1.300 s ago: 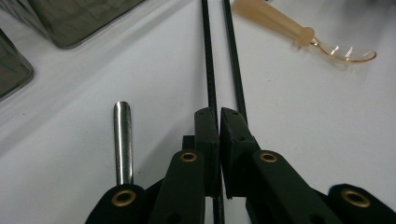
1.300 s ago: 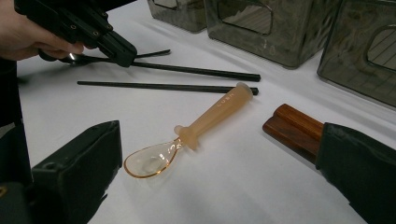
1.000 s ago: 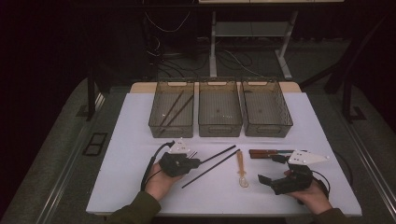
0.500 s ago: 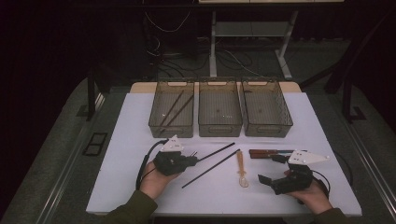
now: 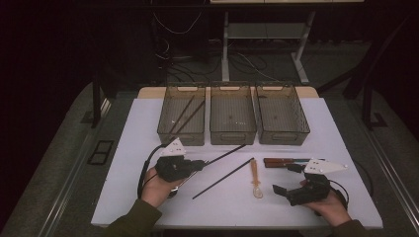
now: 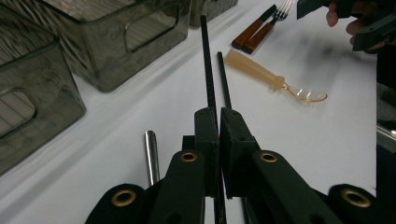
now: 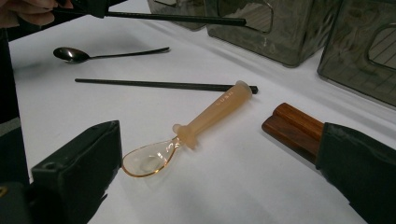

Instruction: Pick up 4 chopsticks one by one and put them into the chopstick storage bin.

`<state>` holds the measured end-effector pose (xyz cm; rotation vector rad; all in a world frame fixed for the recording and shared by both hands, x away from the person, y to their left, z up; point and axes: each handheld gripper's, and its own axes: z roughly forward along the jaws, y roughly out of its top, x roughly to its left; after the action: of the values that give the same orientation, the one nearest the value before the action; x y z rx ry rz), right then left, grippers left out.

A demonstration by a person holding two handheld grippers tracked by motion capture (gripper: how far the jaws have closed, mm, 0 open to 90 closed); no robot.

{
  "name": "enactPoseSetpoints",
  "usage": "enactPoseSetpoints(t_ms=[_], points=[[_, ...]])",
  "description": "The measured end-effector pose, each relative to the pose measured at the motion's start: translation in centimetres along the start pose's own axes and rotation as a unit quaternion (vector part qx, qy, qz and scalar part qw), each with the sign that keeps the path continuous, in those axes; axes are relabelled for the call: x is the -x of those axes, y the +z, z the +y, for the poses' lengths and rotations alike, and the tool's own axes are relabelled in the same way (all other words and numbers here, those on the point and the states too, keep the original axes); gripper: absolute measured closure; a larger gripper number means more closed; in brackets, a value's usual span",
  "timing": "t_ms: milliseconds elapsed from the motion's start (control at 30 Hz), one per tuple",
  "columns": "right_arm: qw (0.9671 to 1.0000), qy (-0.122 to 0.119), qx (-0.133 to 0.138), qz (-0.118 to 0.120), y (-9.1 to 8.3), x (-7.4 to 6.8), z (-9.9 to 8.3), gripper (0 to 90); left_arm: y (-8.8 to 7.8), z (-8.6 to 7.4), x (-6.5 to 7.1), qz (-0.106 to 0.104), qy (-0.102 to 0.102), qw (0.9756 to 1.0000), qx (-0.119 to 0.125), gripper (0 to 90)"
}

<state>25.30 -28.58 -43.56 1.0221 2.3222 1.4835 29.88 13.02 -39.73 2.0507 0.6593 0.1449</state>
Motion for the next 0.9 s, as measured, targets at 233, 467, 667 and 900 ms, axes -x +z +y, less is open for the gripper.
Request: enactPoseSetpoints(t_ms=[233, 467, 667, 900], points=[[1.0, 0.001, -0.001, 0.0, -0.1, 0.0, 0.0, 0.8, -0.9, 0.6, -0.4, 0.006, -0.007, 0.9998, 0.015, 86.0], [1.0, 0.001, -0.002, 0.001, 0.0, 0.0, 0.0, 0.8, -1.4, 1.4, -1.0, 0.012, -0.008, 0.9995, 0.029, 86.1], [1.0, 0.004, -0.002, 0.001, 0.0, 0.0, 0.0, 0.8, -1.9, 1.9, -1.7, 0.032, -0.012, 0.9988, 0.036, 86.1], [1.0, 0.005, -0.001, 0.0, 0.0, 0.0, 0.0, 0.7, -2.4, 2.5, -2.8, 0.05, -0.021, 0.9977, 0.041, 86.0]])
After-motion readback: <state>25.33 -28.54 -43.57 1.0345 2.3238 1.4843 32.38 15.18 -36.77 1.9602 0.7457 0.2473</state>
